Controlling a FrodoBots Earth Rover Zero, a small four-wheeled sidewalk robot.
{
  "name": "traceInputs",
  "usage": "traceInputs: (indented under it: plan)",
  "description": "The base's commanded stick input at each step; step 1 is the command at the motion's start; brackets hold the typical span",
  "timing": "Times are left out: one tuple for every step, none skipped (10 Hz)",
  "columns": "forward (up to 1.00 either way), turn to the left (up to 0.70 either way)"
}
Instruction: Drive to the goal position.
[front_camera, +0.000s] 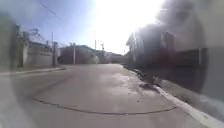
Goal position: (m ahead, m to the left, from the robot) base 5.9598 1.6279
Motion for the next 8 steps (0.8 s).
traceInputs:
  plan:
    - [1.00, -0.01]
    - [1.00, -0.17]
    - [1.00, -0.33]
    - [1.00, -0.39]
    - [1.00, -0.39]
    - [1.00, -0.39]
    - [1.00, -0.34]
    - [1.00, -0.19]
